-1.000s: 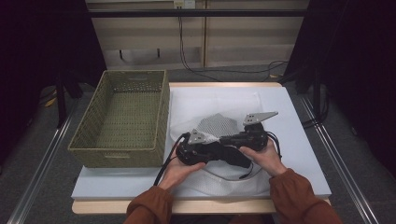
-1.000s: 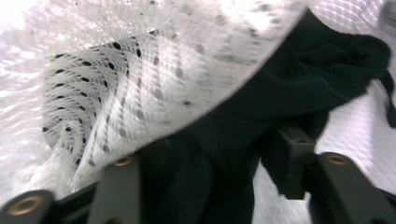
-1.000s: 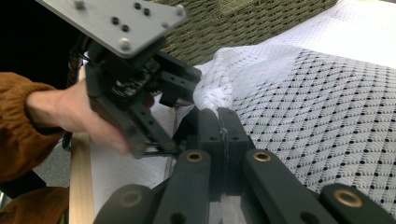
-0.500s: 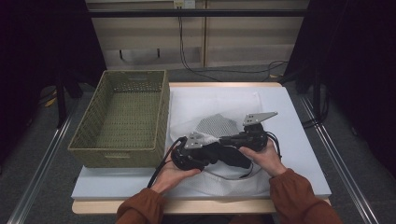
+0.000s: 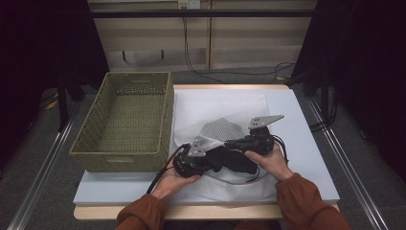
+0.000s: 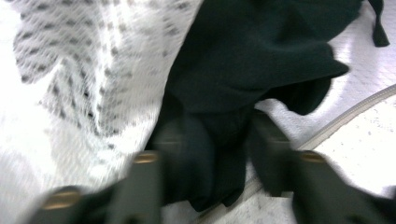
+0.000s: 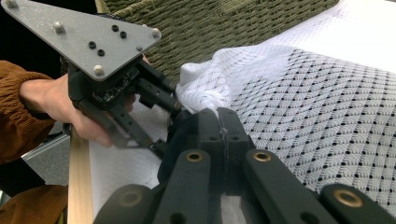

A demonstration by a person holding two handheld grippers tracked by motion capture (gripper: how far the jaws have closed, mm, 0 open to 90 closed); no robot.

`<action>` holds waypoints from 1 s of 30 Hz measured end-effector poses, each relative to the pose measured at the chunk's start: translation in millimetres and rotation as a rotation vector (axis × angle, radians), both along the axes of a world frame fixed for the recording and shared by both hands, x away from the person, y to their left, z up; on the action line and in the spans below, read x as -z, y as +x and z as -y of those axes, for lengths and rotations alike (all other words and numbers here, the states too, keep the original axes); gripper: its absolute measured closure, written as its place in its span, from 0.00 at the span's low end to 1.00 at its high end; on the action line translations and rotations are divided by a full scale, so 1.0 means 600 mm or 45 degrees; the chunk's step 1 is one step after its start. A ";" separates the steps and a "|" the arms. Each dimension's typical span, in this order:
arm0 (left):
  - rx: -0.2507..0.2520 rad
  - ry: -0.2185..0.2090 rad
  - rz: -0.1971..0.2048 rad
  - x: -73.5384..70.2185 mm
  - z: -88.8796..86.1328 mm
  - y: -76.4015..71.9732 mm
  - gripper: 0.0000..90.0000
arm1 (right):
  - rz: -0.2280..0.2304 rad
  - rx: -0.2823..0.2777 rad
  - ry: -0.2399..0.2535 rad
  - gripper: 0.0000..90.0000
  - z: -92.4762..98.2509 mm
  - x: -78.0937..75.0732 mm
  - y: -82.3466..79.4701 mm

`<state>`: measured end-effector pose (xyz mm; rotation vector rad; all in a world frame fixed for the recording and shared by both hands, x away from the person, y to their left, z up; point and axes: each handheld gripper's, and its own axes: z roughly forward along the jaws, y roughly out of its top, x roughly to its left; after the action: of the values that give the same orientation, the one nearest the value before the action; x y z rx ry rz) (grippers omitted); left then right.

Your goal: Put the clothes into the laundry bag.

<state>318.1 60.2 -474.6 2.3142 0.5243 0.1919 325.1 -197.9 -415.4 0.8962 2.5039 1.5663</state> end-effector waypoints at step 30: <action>-0.252 -0.162 0.050 0.000 0.064 0.062 0.88 | -0.033 -0.046 -0.003 1.00 -0.010 0.006 -0.012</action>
<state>355.3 21.8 -474.6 2.1301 0.7251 0.2897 318.0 -191.9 -419.1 0.8818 2.5528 1.5719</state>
